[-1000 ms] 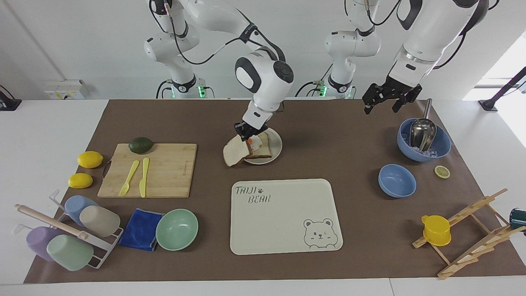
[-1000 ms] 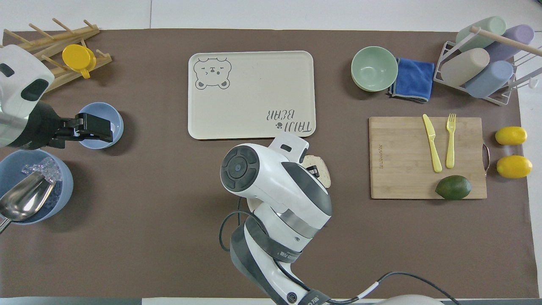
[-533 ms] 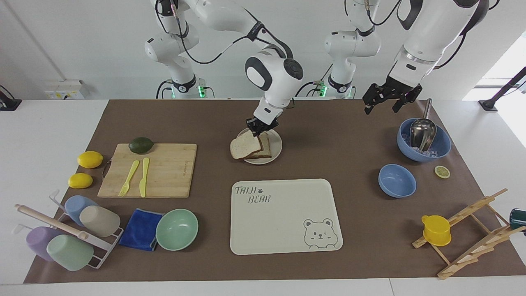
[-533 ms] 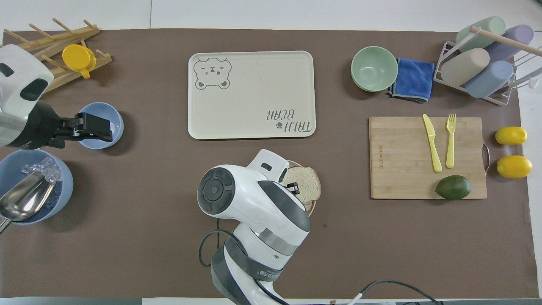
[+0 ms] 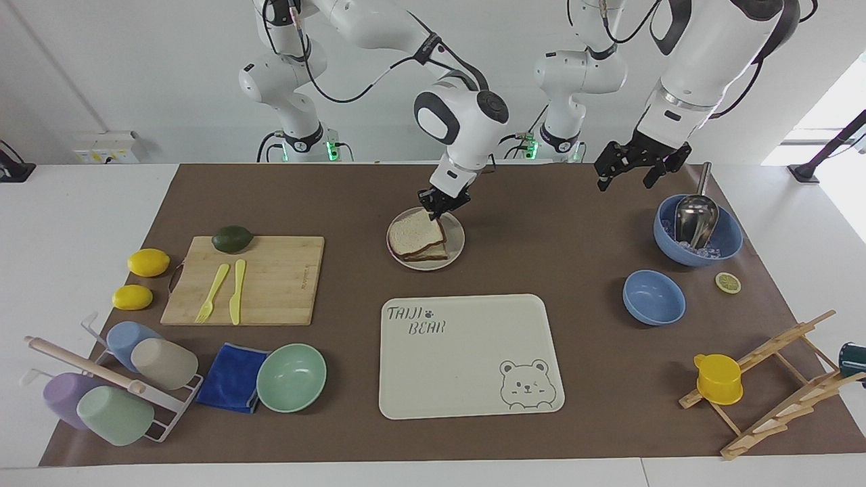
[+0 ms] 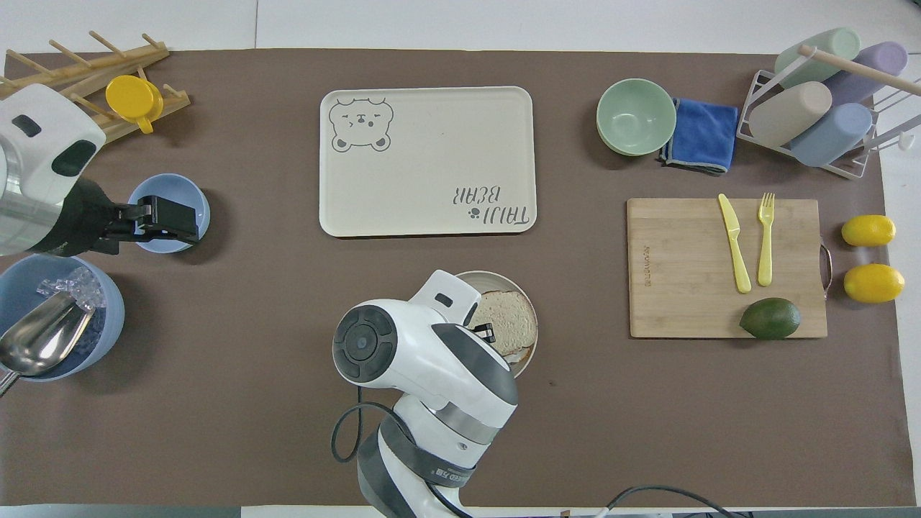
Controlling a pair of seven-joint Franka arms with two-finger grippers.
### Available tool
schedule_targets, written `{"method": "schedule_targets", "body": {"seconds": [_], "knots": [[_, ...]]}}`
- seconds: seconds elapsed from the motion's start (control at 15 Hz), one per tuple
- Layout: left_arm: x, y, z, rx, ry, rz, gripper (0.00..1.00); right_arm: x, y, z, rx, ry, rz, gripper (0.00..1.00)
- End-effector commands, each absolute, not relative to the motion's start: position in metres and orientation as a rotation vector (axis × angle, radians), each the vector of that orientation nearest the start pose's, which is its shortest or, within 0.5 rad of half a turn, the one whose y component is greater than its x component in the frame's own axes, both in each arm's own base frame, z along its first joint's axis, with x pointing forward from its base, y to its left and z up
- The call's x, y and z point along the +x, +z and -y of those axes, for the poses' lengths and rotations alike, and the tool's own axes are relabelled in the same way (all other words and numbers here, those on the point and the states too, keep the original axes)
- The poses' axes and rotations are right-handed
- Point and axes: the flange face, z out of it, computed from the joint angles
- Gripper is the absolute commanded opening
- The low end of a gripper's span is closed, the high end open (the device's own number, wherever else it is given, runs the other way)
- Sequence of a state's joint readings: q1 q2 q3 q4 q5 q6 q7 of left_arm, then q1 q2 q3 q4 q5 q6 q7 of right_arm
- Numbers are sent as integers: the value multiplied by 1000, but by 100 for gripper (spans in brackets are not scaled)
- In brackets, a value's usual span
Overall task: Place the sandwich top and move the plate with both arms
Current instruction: 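Open the right gripper and withdraw while the left gripper reaches the plate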
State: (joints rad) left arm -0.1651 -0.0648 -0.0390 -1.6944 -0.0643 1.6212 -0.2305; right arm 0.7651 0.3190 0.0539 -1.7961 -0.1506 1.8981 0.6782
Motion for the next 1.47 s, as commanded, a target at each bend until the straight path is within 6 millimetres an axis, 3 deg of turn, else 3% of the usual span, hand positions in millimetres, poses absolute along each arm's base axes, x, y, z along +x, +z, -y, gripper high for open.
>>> {"method": "schedule_targets", "body": {"seconds": [0.0,0.13,0.27,0.4,0.53,0.73,0.93,1.0,1.27,1.4], "knots": [[518,606,116,-3212,8,51,100,429,359,-438,-3316,128,284,100],[517,606,116,-3212,10,50,100,435,372,-435,-3303,102,278,100],[517,604,116,-3211,12,51,100,459,413,-405,-3267,22,193,100],[511,593,118,-3215,-1,51,100,488,454,-356,-3214,6,147,100],[504,578,126,-3213,0,94,100,505,499,-297,-3188,60,113,100],[492,550,168,-3212,17,88,100,516,548,-217,-3139,99,6,100],[475,510,201,-3252,18,86,100,532,568,-141,-3116,196,67,100],[468,493,215,-3266,30,84,100,536,577,-125,-3103,197,71,100],[431,418,273,-3282,36,103,100,539,587,-70,-3094,224,24,100],[416,387,301,-3296,13,107,100,538,594,-61,-3094,227,42,100]]}}
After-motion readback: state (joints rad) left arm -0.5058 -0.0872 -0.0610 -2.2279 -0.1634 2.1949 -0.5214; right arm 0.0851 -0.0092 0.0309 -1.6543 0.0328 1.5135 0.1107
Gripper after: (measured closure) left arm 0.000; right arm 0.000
